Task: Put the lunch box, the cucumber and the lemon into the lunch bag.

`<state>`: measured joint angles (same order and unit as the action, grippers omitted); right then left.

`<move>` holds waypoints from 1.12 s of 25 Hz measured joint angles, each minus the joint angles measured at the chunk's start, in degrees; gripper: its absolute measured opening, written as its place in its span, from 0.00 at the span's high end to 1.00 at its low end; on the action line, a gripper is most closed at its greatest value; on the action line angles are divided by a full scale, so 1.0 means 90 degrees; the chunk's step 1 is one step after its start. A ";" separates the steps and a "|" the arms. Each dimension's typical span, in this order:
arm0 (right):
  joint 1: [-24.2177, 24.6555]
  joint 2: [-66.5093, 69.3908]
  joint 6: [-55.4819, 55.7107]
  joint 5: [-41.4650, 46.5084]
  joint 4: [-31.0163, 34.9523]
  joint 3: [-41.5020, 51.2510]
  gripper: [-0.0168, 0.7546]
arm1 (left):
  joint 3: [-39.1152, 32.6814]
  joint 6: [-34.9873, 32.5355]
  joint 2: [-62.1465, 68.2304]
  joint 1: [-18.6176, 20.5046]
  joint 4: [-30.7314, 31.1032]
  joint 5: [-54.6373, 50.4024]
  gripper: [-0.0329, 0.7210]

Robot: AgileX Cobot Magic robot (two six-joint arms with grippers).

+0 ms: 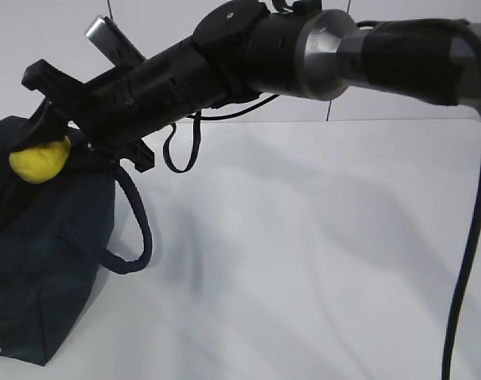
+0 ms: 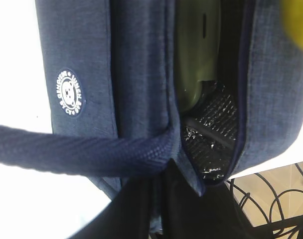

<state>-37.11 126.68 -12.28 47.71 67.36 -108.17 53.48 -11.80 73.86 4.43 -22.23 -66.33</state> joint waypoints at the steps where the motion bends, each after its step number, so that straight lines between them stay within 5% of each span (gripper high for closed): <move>1: -0.0002 0.0033 0.0000 -0.0035 0.0000 0.0000 0.51 | 0.0000 0.0000 0.0000 0.0000 0.0000 0.0000 0.95; 17: -0.0005 0.0085 -0.0095 -0.0216 -0.0075 0.0011 0.41 | 0.0000 0.0000 0.0000 0.0000 0.0000 0.0000 0.95; 23: -0.0005 0.0085 -0.0177 -0.0216 -0.0075 0.0011 0.20 | 0.0000 0.0000 0.0000 0.0000 -0.0015 0.0000 0.95; 28: -0.0005 0.0085 -0.0185 -0.0216 0.0070 0.0011 0.16 | 0.0000 0.0000 0.0000 0.0000 -0.0029 0.0000 0.95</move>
<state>-37.15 127.45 -13.95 45.77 67.99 -108.07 53.48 -11.80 73.86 4.43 -22.48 -66.33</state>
